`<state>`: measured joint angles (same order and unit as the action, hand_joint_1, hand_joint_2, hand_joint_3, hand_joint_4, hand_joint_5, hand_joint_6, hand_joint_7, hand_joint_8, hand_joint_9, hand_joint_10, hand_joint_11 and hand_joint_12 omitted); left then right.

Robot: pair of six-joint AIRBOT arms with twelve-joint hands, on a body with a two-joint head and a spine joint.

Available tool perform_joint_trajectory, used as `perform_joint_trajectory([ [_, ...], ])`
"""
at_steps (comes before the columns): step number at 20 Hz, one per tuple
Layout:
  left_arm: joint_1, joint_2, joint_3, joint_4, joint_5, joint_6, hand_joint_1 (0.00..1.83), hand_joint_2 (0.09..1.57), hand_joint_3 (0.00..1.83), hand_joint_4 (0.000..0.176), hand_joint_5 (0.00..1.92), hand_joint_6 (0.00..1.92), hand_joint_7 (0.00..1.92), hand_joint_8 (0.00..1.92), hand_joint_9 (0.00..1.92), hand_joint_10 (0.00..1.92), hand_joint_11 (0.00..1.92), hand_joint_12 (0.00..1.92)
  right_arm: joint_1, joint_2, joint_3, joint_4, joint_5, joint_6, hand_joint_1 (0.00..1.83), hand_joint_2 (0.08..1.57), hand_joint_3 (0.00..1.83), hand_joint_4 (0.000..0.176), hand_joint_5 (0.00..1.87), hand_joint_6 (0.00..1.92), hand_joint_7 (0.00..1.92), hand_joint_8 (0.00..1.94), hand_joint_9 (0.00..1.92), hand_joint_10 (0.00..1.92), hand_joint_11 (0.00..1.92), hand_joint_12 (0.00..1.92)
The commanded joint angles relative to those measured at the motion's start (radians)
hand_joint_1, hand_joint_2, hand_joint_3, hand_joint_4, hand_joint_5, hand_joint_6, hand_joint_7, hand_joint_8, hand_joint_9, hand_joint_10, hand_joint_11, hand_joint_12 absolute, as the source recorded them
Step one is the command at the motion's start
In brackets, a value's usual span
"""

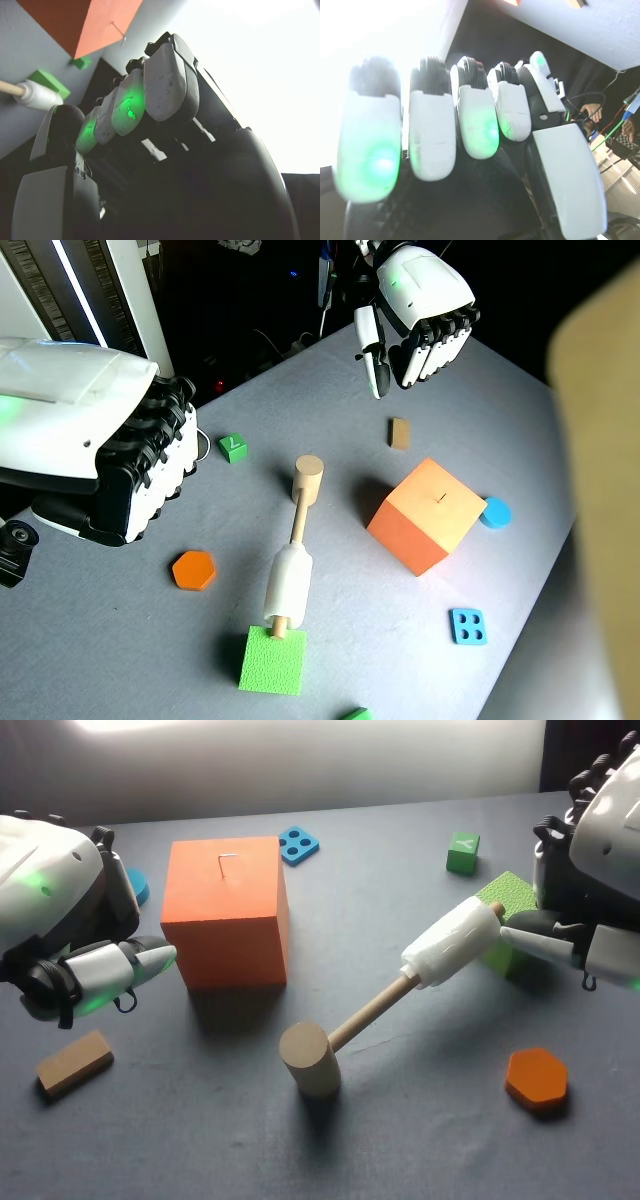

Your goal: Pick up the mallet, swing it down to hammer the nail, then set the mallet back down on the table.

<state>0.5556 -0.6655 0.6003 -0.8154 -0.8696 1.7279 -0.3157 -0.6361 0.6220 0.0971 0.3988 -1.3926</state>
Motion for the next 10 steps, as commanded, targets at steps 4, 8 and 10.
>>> perform_joint_trajectory([
  [4,-0.01,0.004,0.004,0.047,-0.09,0.004,0.0,1.2,0.02,0.0,0.0,0.0,0.0,0.0,0.0,0.0,0.0,0.0,-0.002,-0.001,-0.002,-0.004,0.137,-0.038,0.0,1.08,0.04,0.0,0.03,0.0,0.02,0.0,0.0,0.0,0.0,0.0],
  [8,-0.008,0.005,0.004,0.047,-0.075,0.002,0.0,1.19,0.02,0.0,0.0,0.0,0.0,0.0,0.0,0.0,0.0,0.0,-0.003,-0.009,-0.002,-0.004,0.136,-0.038,0.0,1.08,0.03,0.0,0.03,0.0,0.01,0.0,0.0,0.0,0.0,0.0],
  [10,-0.007,0.005,0.004,0.047,-0.067,-0.002,0.0,1.19,0.02,0.0,0.0,0.0,0.0,0.0,0.0,0.0,0.0,0.0,-0.003,-0.014,0.002,-0.004,0.127,-0.037,0.0,1.08,0.02,0.0,0.03,0.0,0.02,0.01,0.0,0.0,0.0,0.0],
])
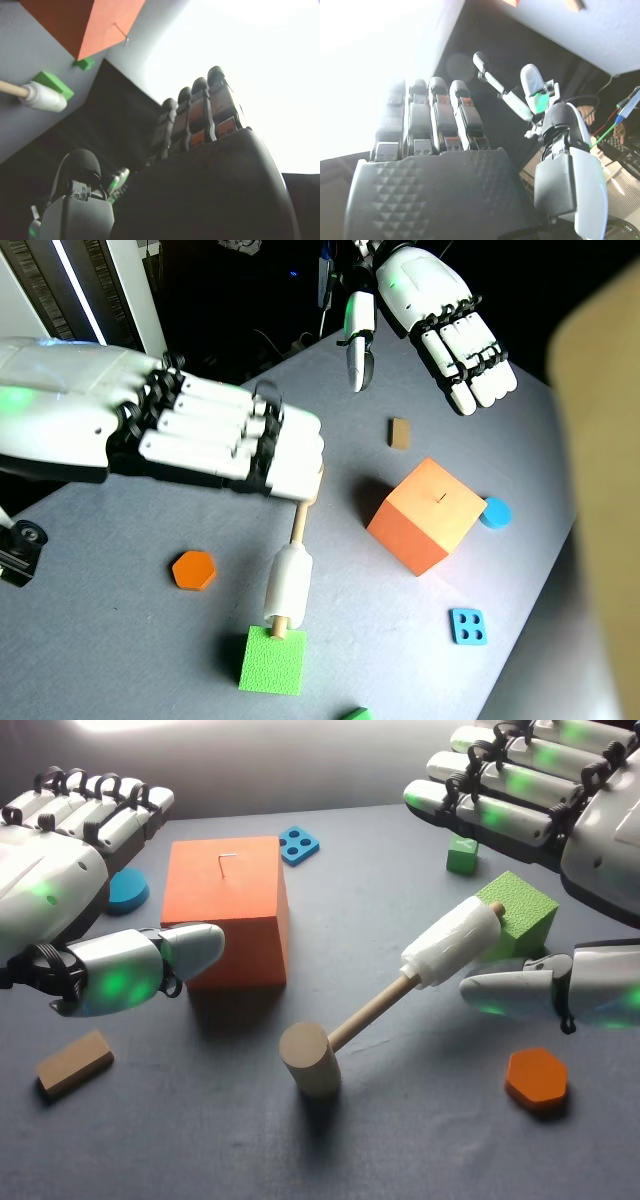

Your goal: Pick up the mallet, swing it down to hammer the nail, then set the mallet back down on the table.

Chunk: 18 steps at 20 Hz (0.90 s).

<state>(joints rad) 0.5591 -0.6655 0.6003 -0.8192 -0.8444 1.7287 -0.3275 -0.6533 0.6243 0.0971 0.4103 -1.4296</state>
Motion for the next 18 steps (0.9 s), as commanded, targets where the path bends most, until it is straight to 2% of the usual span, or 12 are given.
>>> perform_joint_trajectory([
  [1,-0.007,0.005,0.004,0.052,-0.09,-0.01,0.0,1.19,0.02,0.0,0.0,0.0,0.0,0.0,0.0,0.0,0.0,0.0,0.011,-0.002,0.005,-0.004,0.104,0.007,0.0,1.08,0.02,0.0,0.02,0.0,0.0,0.0,0.0,0.0,0.0,0.0],
  [3,0.001,0.009,0.006,0.067,-0.088,-0.041,0.0,1.18,0.01,0.0,0.0,0.0,0.0,0.0,0.0,0.0,0.0,0.0,0.042,-0.018,0.033,-0.013,0.02,0.079,0.0,1.07,0.01,0.0,0.0,0.0,0.0,0.0,0.0,0.0,0.0,0.0],
  [4,0.003,0.013,0.006,0.079,-0.082,-0.052,0.0,1.18,0.01,0.0,0.0,0.0,0.0,0.0,0.0,0.0,0.0,0.0,0.068,-0.032,0.067,-0.13,-0.046,0.241,0.0,1.07,0.01,0.0,0.0,0.0,0.0,0.0,0.0,0.0,0.0,0.0],
  [5,0.003,0.015,0.008,0.086,-0.071,-0.059,0.0,1.18,0.01,0.0,0.0,0.0,0.0,0.0,0.0,0.0,0.0,0.0,0.074,-0.037,0.086,-0.252,-0.062,0.368,0.08,1.05,0.0,0.0,0.0,0.0,0.0,0.0,0.0,0.0,0.0,0.0],
  [6,0.006,0.015,0.018,0.109,-0.02,-0.082,0.0,1.17,0.01,0.0,0.0,0.0,0.0,0.0,0.0,0.0,0.0,0.0,0.076,-0.028,0.137,-0.773,-0.006,0.859,0.33,0.99,0.0,0.0,0.0,0.0,0.0,0.0,0.0,0.0,0.0,0.0],
  [7,0.011,0.016,0.021,0.119,-0.012,-0.094,0.0,1.17,0.01,0.0,0.0,0.0,0.0,0.0,0.0,0.0,0.0,0.0,0.077,-0.025,0.156,-0.895,0.035,0.988,0.33,0.99,0.0,0.0,0.0,0.0,0.0,0.0,0.0,0.0,0.0,0.0],
  [9,0.022,0.021,0.024,0.127,-0.01,-0.104,0.0,1.17,0.01,0.0,0.0,0.0,0.0,0.0,0.0,0.0,0.0,0.0,0.085,-0.023,0.194,-1.083,0.119,1.195,0.49,0.98,0.0,0.0,0.0,0.0,0.0,0.0,0.0,0.0,0.0,0.0],
  [10,0.035,0.029,0.026,0.13,-0.01,-0.113,0.0,1.17,0.0,0.0,0.0,0.0,0.0,0.0,0.0,0.0,0.0,0.0,0.105,-0.028,0.228,-1.223,0.158,1.398,0.64,0.96,0.0,0.0,0.0,0.0,0.0,0.0,0.0,0.0,0.0,0.0],
  [11,0.044,0.034,0.027,0.13,-0.01,-0.117,0.0,1.17,0.0,0.0,0.0,0.0,0.0,0.0,0.0,0.0,0.0,0.0,0.116,-0.031,0.232,-1.245,0.117,1.443,0.77,0.94,0.0,0.0,0.0,0.0,0.0,0.0,0.0,0.0,0.0,0.0],
  [12,0.053,0.037,0.03,0.139,-0.01,-0.129,0.0,1.17,0.0,0.0,0.0,0.0,0.0,0.0,0.0,0.0,0.0,0.0,0.136,-0.039,0.223,-1.256,0.003,1.447,0.88,0.93,0.0,0.0,0.0,0.0,0.0,0.0,0.0,0.0,0.0,0.0],
  [15,0.078,0.048,0.044,0.205,-0.005,-0.205,0.0,1.17,0.01,0.0,0.0,0.0,0.0,0.0,0.0,0.0,0.0,0.0,0.189,-0.094,0.183,-1.265,-0.413,1.363,1.11,0.92,0.0,0.0,0.0,0.0,0.0,0.0,0.0,0.0,0.0,0.0],
  [18,0.081,0.049,0.067,0.311,0.036,-0.299,0.0,1.17,0.0,0.0,0.0,0.0,0.0,0.0,0.0,0.0,0.0,0.0,0.207,-0.122,0.152,-1.265,-0.571,1.345,1.22,0.93,0.0,0.0,0.0,0.0,0.0,0.0,0.0,0.0,0.0,0.0],
])
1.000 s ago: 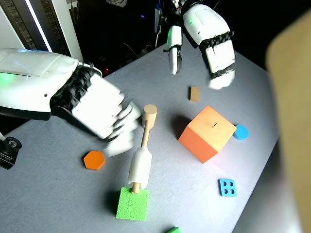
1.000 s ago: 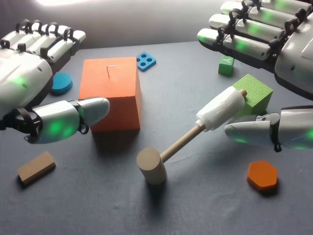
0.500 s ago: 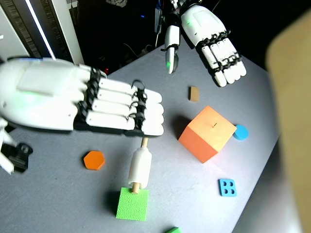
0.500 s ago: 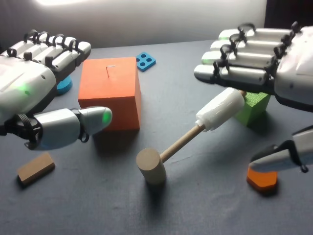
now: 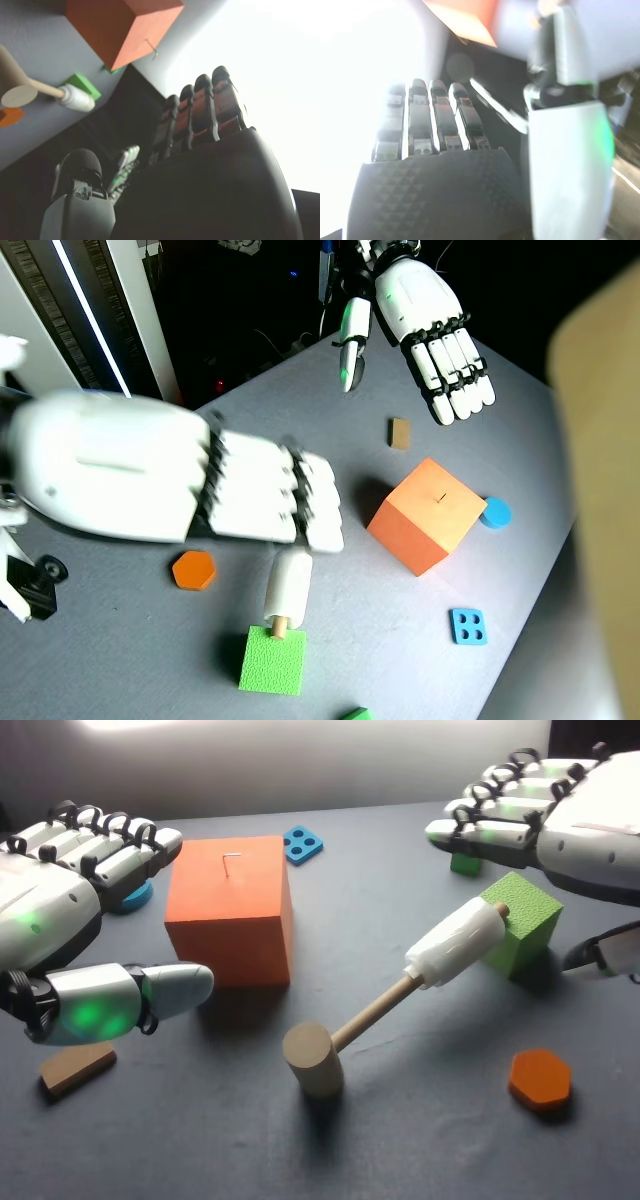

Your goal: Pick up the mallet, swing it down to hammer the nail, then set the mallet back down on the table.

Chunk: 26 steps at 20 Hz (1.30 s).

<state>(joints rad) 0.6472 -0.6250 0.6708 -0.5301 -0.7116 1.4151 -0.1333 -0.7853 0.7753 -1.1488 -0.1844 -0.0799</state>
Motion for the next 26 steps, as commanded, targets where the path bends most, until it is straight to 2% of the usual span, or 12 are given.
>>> perform_joint_trajectory([
  [1,-0.004,0.008,0.006,0.065,-0.08,-0.032,0.0,1.18,0.0,0.0,0.0,0.0,0.0,0.0,0.0,0.0,0.0,0.0,0.022,-0.005,-0.007,-0.019,-0.027,-0.008,1.23,0.94,0.0,0.0,0.0,0.0,0.0,0.0,0.0,0.0,0.0,0.0],
  [4,0.015,0.008,0.038,0.193,-0.068,-0.174,0.0,1.18,0.01,0.0,0.0,0.0,0.0,0.0,0.0,0.0,0.0,0.0,0.039,-0.055,-0.009,0.01,-0.141,-0.023,1.26,0.92,0.0,0.0,0.0,0.0,0.0,0.0,0.0,0.0,0.0,0.0],
  [5,0.022,0.008,0.058,0.266,-0.059,-0.257,0.0,1.18,0.01,0.0,0.0,0.0,0.0,0.0,0.0,0.0,0.0,0.0,0.04,-0.071,-0.005,0.122,-0.134,-0.122,1.29,0.92,0.0,0.0,0.0,0.0,0.0,0.0,0.0,0.0,0.0,0.0],
  [6,0.026,0.008,0.071,0.325,-0.056,-0.312,0.0,1.17,0.0,0.0,0.0,0.0,0.0,0.0,0.0,0.0,0.0,0.0,0.036,-0.086,-0.002,0.165,-0.136,-0.159,1.25,0.91,0.0,0.0,0.0,0.0,0.0,0.0,0.0,0.0,0.01,0.0],
  [8,0.038,0.008,0.095,0.425,-0.048,-0.412,0.0,1.17,0.0,0.0,0.0,0.0,0.0,0.0,0.0,0.0,0.0,0.0,0.026,-0.132,0.017,0.183,-0.165,-0.175,1.24,0.92,0.0,0.0,0.0,0.0,0.0,0.0,0.0,0.0,0.01,0.01],
  [9,0.044,0.008,0.103,0.465,-0.042,-0.445,0.0,1.17,0.0,0.0,0.0,0.0,0.0,0.0,0.0,0.0,0.0,0.0,0.028,-0.154,0.033,0.234,-0.178,-0.203,1.28,0.92,0.0,0.0,0.0,0.0,0.0,0.0,0.0,0.0,0.0,0.0],
  [12,0.054,0.007,0.116,0.511,-0.017,-0.459,0.0,1.18,0.01,0.0,0.0,0.0,0.0,0.0,0.0,0.0,0.0,0.0,0.033,-0.243,0.105,0.339,-0.253,-0.22,1.3,0.92,0.0,0.0,0.0,0.0,0.0,0.0,0.0,0.0,0.0,0.0],
  [14,0.063,-0.002,0.128,0.519,-0.016,-0.461,0.0,1.18,0.0,0.0,0.0,0.0,0.0,0.0,0.0,0.0,0.0,0.0,0.028,-0.293,0.142,0.34,-0.248,-0.245,1.31,0.94,0.0,0.0,0.0,0.0,0.0,0.0,0.0,0.0,0.0,0.0],
  [18,0.093,-0.071,0.189,0.593,-0.065,-0.553,0.0,1.18,0.0,0.0,0.0,0.0,0.0,0.0,0.0,0.0,0.0,0.0,0.031,-0.368,0.215,0.34,-0.255,-0.266,1.29,0.97,0.01,0.0,0.0,0.0,0.0,0.0,0.0,0.0,0.0,0.0],
  [20,0.108,-0.095,0.207,0.592,-0.099,-0.562,0.0,1.18,0.0,0.0,0.0,0.0,0.0,0.0,0.0,0.0,0.0,0.0,0.029,-0.388,0.238,0.343,-0.26,-0.276,1.31,0.96,0.01,0.0,0.0,0.0,0.0,0.0,0.0,0.0,0.0,0.0],
  [23,0.129,-0.121,0.233,0.592,-0.135,-0.566,0.0,1.18,0.0,0.0,0.0,0.0,0.0,0.0,0.0,0.0,0.0,0.0,0.028,-0.427,0.291,0.479,-0.285,-0.37,1.34,0.96,0.0,0.0,0.0,0.0,0.0,0.0,0.0,0.0,0.02,0.01],
  [26,0.144,-0.125,0.251,0.592,-0.144,-0.565,0.0,1.18,0.0,0.0,0.0,0.0,0.0,0.0,0.0,0.0,0.0,0.0,0.021,-0.454,0.317,0.482,-0.287,-0.378,1.31,0.96,0.01,0.0,0.0,0.0,0.0,0.0,0.0,0.0,0.01,0.01],
])
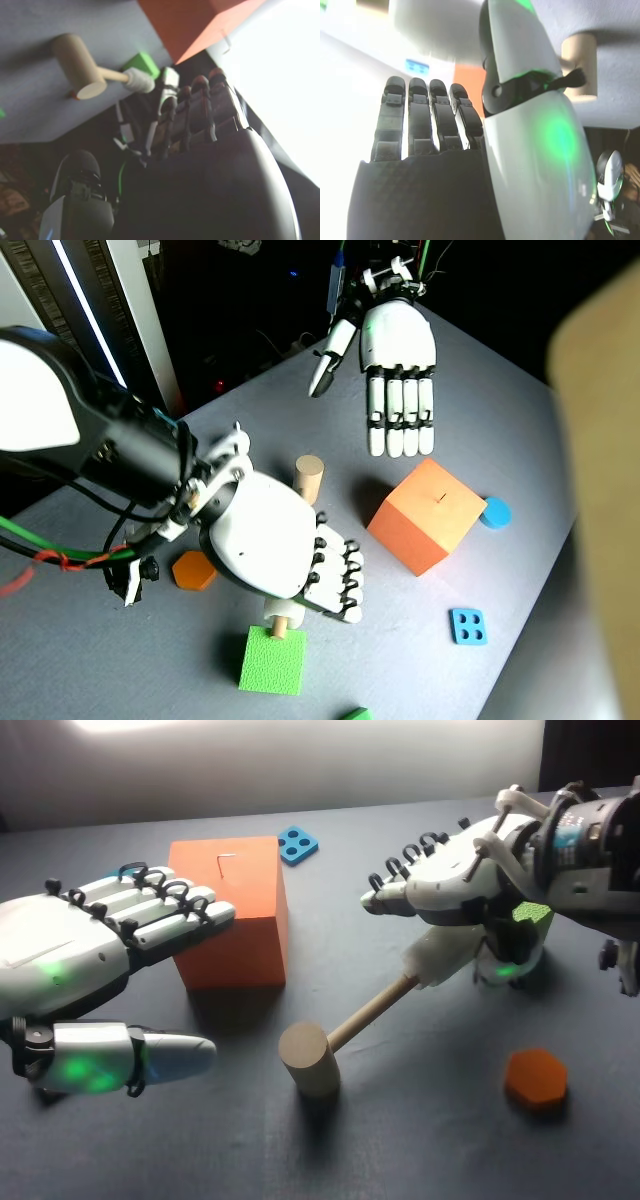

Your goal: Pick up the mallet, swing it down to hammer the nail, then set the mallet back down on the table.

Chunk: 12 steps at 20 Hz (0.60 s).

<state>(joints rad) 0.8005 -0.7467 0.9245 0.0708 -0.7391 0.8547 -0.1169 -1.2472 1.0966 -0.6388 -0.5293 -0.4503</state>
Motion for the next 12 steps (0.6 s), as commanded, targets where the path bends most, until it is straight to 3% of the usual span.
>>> perform_joint_trajectory([
  [1,-0.003,-0.004,0.005,-0.008,-0.117,-0.004,0.0,1.18,0.0,0.0,0.0,0.0,0.0,0.0,0.0,0.0,0.0,0.0,0.004,-0.002,0.007,-0.027,0.055,-0.008,1.3,0.97,0.01,0.0,0.0,0.0,0.0,0.0,0.0,0.0,0.0,0.01],
  [8,0.02,-0.027,0.061,-0.036,-0.112,0.024,0.0,1.19,0.01,0.0,0.02,0.01,0.0,0.0,0.0,0.0,0.0,0.0,-0.023,-0.072,0.101,-0.007,0.059,-0.017,1.37,0.97,0.01,0.0,0.0,0.0,0.0,0.0,0.0,0.0,0.0,0.0],
  [12,0.016,-0.041,0.077,-0.065,-0.112,0.045,0.0,1.19,0.0,0.0,0.0,0.0,0.0,0.0,0.0,0.0,0.0,0.0,-0.052,-0.098,0.151,0.072,0.067,-0.07,1.3,0.97,0.01,0.0,0.0,0.0,0.0,0.0,0.0,0.0,0.0,0.0],
])
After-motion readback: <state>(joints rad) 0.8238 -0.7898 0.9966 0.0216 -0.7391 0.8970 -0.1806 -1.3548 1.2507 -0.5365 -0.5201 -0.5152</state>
